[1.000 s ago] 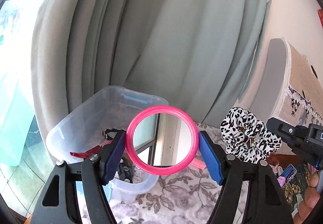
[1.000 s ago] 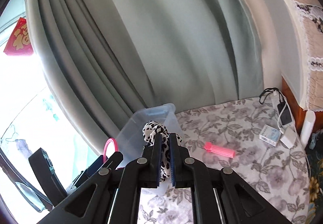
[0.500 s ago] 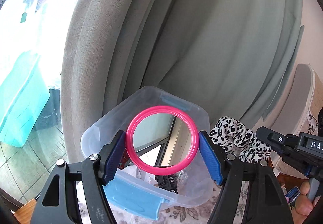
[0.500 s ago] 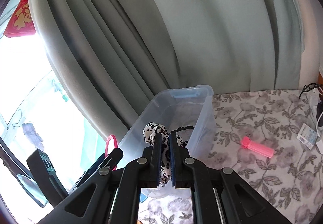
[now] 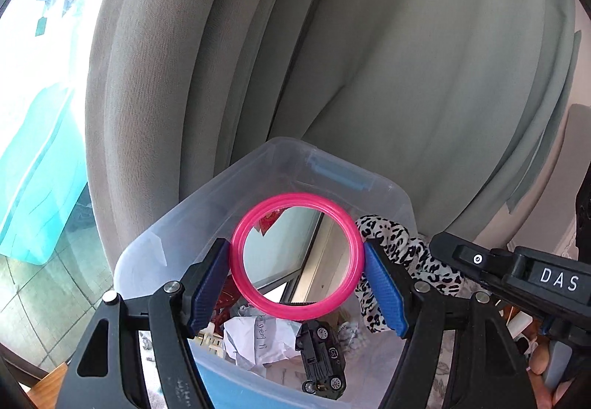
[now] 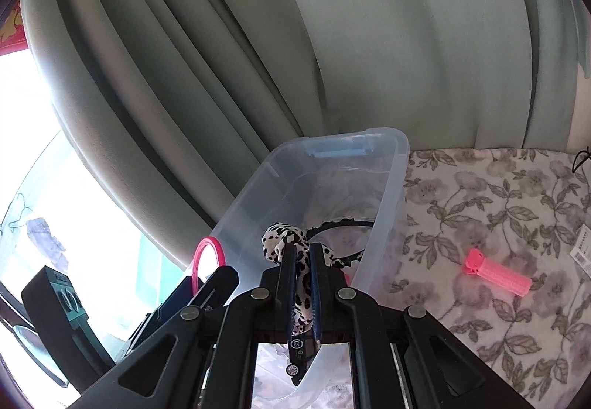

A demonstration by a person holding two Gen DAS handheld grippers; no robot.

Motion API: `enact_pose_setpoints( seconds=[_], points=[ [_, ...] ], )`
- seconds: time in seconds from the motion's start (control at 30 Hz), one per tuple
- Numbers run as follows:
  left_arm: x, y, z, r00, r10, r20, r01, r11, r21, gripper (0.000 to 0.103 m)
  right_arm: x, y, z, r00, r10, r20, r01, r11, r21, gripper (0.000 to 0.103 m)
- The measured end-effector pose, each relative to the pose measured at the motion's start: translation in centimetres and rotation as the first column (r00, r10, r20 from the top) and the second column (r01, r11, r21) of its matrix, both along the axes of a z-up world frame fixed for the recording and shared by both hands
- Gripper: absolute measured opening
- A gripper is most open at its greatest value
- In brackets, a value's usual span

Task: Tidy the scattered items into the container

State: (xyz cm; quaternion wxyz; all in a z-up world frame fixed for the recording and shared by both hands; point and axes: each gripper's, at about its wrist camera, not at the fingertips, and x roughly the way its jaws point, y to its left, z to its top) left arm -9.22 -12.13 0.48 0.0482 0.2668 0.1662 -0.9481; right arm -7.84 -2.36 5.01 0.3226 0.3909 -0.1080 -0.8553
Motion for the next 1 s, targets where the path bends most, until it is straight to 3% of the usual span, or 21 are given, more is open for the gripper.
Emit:
enact_pose_setpoints(
  seconds=[0.23, 0.27, 0.3, 0.37, 0.77, 1.0],
  points=[
    [-1.5, 0.3, -0.8, 0.999, 0.017, 0.048, -0.017, 1.0, -0.009, 0.074, -0.6, -0.6, -1.1, 0.999, 0.04, 0.004, -0.04, 0.998, 0.05, 0.015],
    [-1.7, 0.3, -0.9, 0.998, 0.021, 0.055, -0.021, 1.0, -0.008, 0.074, -0.5, -0.7, -1.1, 0.999, 0.043, 0.002, -0.043, 0.998, 0.054, 0.025],
    [-1.8, 0.3, -1.0, 0.997, 0.027, 0.066, -0.027, 1.0, -0.007, 0.074, -0.3, -0.6, -1.0, 0.999, 0.044, -0.003, -0.044, 0.998, 0.053, 0.043],
    [-2.1, 0.3, -1.3, 0.994, 0.042, 0.098, -0.042, 0.999, -0.005, 0.074, 0.1, -0.2, -0.9, 0.999, 0.039, -0.017, -0.038, 0.998, 0.045, 0.054],
    [-2.6, 1.5, -1.7, 0.988, 0.032, 0.152, -0.028, 0.999, -0.028, 0.076, 1.6, 2.1, -0.3, 0.999, 0.023, -0.023, -0.023, 1.0, -0.007, 0.055],
    [-0.4, 1.7, -1.2, 0.989, 0.033, 0.145, -0.029, 0.999, -0.029, 0.076, 2.2, 3.1, 0.8, 0.999, 0.01, -0.034, -0.011, 0.999, -0.031, 0.055]
  ],
)
